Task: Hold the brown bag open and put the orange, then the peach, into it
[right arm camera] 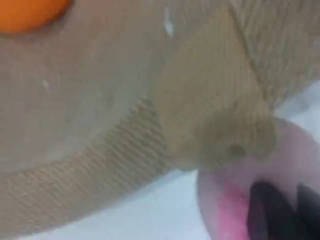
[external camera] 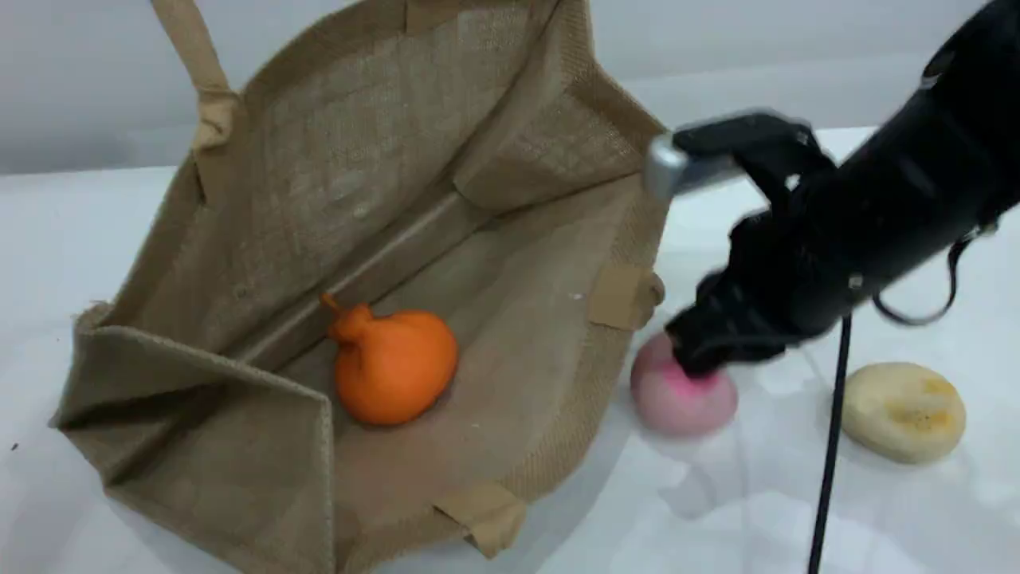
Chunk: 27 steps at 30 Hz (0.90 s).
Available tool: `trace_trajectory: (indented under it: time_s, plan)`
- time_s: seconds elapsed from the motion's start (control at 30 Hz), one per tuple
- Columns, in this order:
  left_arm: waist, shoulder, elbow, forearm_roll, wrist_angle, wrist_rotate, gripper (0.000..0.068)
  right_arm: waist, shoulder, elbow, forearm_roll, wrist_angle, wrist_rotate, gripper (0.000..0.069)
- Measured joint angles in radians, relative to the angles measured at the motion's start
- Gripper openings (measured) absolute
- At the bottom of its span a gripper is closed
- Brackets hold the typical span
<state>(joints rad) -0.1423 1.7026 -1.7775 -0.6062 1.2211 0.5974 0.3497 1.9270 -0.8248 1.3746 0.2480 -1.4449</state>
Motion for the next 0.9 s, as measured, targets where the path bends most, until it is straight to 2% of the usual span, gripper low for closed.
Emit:
trace_trajectory:
  time_s: [0.43,0.73,0.9]
  plan:
    - [0.0,0.0,0.0,-0.002,0.0,0.0,0.0071,0.0,-0.321,0.023,-0.254,-0.028,0.301,0.0017]
    - [0.0,0.0,0.0,-0.003,0.0,0.0,0.0071,0.001,-0.377,0.02,-0.197,0.093,0.319,0.0017]
    - [0.0,0.0,0.0,-0.003,0.0,0.0,0.0071,0.046,-0.373,0.02,-0.115,0.08,0.27,0.0017]
